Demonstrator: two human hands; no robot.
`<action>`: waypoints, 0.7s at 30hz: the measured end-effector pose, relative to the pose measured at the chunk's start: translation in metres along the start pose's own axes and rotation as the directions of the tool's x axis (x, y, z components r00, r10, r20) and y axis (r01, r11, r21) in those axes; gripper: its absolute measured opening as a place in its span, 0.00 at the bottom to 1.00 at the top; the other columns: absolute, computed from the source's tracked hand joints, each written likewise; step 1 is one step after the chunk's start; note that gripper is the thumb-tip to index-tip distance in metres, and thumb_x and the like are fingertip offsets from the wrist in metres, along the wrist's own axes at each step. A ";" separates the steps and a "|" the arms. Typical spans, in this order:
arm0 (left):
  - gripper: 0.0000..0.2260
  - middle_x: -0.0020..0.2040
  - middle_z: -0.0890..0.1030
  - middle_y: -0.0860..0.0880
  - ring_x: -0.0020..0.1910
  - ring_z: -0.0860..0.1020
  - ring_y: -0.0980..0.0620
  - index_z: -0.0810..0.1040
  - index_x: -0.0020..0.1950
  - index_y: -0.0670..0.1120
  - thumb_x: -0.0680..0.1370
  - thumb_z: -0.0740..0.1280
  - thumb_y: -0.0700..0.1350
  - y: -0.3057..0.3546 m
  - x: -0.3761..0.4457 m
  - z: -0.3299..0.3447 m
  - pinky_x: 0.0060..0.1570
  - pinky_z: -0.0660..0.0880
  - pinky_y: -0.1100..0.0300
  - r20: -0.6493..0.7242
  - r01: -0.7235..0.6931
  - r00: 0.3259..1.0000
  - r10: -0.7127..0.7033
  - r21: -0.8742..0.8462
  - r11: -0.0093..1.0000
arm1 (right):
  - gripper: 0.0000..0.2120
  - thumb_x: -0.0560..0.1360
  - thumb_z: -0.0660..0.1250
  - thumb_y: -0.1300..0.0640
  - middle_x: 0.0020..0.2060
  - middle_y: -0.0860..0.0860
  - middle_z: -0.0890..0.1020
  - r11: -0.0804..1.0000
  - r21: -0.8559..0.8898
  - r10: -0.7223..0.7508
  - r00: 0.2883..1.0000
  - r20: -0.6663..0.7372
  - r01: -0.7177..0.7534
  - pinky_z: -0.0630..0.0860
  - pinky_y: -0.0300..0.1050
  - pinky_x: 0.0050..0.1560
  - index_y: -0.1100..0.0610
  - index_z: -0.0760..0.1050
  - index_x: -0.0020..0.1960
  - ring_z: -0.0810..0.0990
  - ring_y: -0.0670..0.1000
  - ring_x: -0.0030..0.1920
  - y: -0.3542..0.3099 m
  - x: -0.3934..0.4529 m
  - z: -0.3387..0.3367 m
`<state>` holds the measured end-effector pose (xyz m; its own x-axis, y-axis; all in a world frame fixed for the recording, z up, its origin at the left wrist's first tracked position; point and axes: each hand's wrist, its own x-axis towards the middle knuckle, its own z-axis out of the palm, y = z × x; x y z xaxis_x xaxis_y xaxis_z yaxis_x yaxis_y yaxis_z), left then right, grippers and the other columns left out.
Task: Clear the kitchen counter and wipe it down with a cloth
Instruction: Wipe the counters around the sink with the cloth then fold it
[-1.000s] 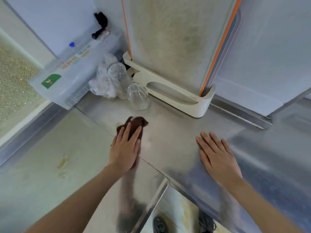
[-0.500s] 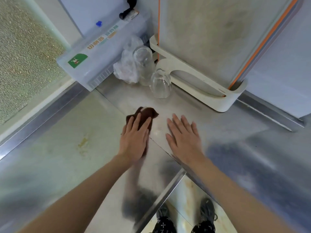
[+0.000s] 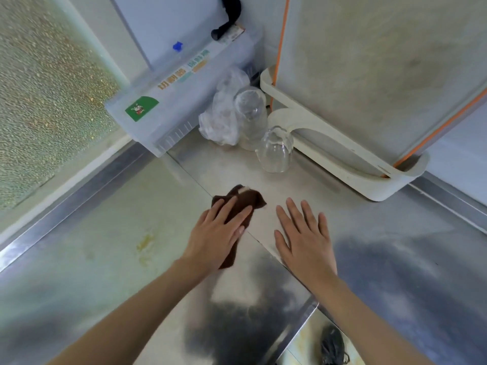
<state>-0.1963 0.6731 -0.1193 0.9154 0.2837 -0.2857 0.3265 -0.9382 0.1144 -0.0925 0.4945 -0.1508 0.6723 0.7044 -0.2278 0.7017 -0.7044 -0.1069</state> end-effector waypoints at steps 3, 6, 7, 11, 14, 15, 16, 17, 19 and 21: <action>0.20 0.75 0.57 0.46 0.74 0.56 0.41 0.56 0.73 0.57 0.80 0.49 0.51 -0.039 0.041 -0.011 0.70 0.59 0.47 -0.066 0.252 0.963 -0.261 -0.112 0.961 | 0.26 0.79 0.40 0.43 0.72 0.51 0.66 1.000 -0.012 0.022 1.000 -0.017 -0.022 0.59 0.57 0.67 0.51 0.59 0.73 0.63 0.57 0.72 -0.002 0.002 -0.002; 0.20 0.75 0.57 0.44 0.73 0.55 0.39 0.58 0.73 0.54 0.81 0.51 0.49 -0.055 0.059 -0.017 0.70 0.58 0.45 -0.084 0.329 0.935 -0.344 -0.149 0.932 | 0.25 0.78 0.46 0.44 0.71 0.52 0.68 1.000 -0.009 0.014 0.999 -0.040 -0.014 0.64 0.59 0.65 0.51 0.62 0.72 0.66 0.58 0.70 -0.002 0.002 -0.002; 0.20 0.75 0.58 0.43 0.73 0.56 0.39 0.59 0.73 0.54 0.80 0.52 0.48 -0.052 0.056 -0.015 0.69 0.58 0.44 -0.090 0.317 0.940 -0.330 -0.139 0.938 | 0.25 0.78 0.47 0.44 0.70 0.52 0.68 1.000 -0.009 0.013 0.999 -0.048 -0.013 0.65 0.60 0.65 0.51 0.63 0.71 0.67 0.58 0.70 -0.002 0.002 -0.002; 0.19 0.69 0.69 0.41 0.67 0.68 0.36 0.68 0.68 0.53 0.78 0.52 0.49 -0.024 0.015 0.001 0.61 0.71 0.41 -0.106 0.062 0.992 -0.067 -0.049 0.997 | 0.26 0.79 0.42 0.44 0.71 0.52 0.68 1.000 -0.019 0.012 0.999 -0.053 -0.013 0.64 0.60 0.66 0.52 0.63 0.71 0.66 0.58 0.71 -0.002 0.001 -0.002; 0.21 0.69 0.70 0.43 0.67 0.69 0.39 0.66 0.69 0.55 0.78 0.49 0.52 -0.027 0.010 0.001 0.59 0.72 0.46 -0.059 -0.023 0.998 0.022 -0.014 1.000 | 0.27 0.79 0.39 0.43 0.71 0.53 0.68 1.000 -0.027 0.005 0.998 -0.059 -0.006 0.63 0.59 0.65 0.52 0.63 0.72 0.66 0.58 0.70 -0.001 0.001 -0.001; 0.20 0.72 0.66 0.43 0.70 0.65 0.39 0.62 0.71 0.56 0.79 0.49 0.51 -0.037 0.019 0.001 0.64 0.68 0.47 -0.092 0.017 0.996 -0.019 -0.021 1.000 | 0.27 0.79 0.41 0.43 0.71 0.53 0.68 1.000 -0.030 0.001 0.998 -0.064 -0.003 0.63 0.59 0.65 0.52 0.62 0.72 0.66 0.58 0.70 -0.001 0.001 0.000; 0.20 0.74 0.61 0.43 0.73 0.60 0.40 0.59 0.73 0.56 0.80 0.50 0.50 -0.049 0.032 0.000 0.68 0.63 0.48 -0.116 0.090 0.989 -0.095 -0.048 0.995 | 0.26 0.79 0.42 0.43 0.71 0.52 0.68 1.000 -0.031 0.002 0.997 -0.071 -0.004 0.62 0.58 0.66 0.52 0.63 0.72 0.66 0.58 0.70 -0.001 0.002 0.000; 0.20 0.75 0.57 0.43 0.74 0.55 0.40 0.56 0.73 0.55 0.81 0.50 0.49 -0.060 0.045 -0.004 0.71 0.58 0.47 -0.124 0.181 0.974 -0.191 -0.092 0.979 | 0.26 0.79 0.44 0.43 0.71 0.52 0.68 1.000 -0.028 0.004 0.997 -0.079 -0.007 0.62 0.58 0.66 0.52 0.63 0.71 0.66 0.58 0.70 -0.001 0.002 0.001; 0.21 0.76 0.53 0.43 0.74 0.51 0.38 0.55 0.74 0.54 0.81 0.51 0.49 -0.076 0.063 -0.013 0.72 0.53 0.45 -0.100 0.331 0.930 -0.353 -0.186 0.925 | 0.26 0.78 0.47 0.43 0.71 0.52 0.67 1.000 -0.022 -0.001 0.996 -0.089 -0.001 0.60 0.57 0.66 0.51 0.63 0.72 0.65 0.57 0.71 0.000 0.001 0.003; 0.21 0.76 0.53 0.43 0.74 0.50 0.38 0.56 0.74 0.54 0.80 0.52 0.49 -0.076 0.068 -0.016 0.71 0.54 0.43 -0.097 0.376 0.909 -0.405 -0.224 0.899 | 0.26 0.78 0.47 0.44 0.71 0.52 0.67 1.000 -0.013 -0.004 0.995 -0.098 0.003 0.59 0.57 0.67 0.51 0.62 0.72 0.64 0.57 0.71 0.000 0.002 0.003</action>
<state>-0.1550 0.7668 -0.1318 0.7229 0.6570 -0.2142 0.6909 -0.6921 0.2088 -0.0922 0.4953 -0.1541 0.6893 0.7124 -0.1319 0.7066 -0.7013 -0.0950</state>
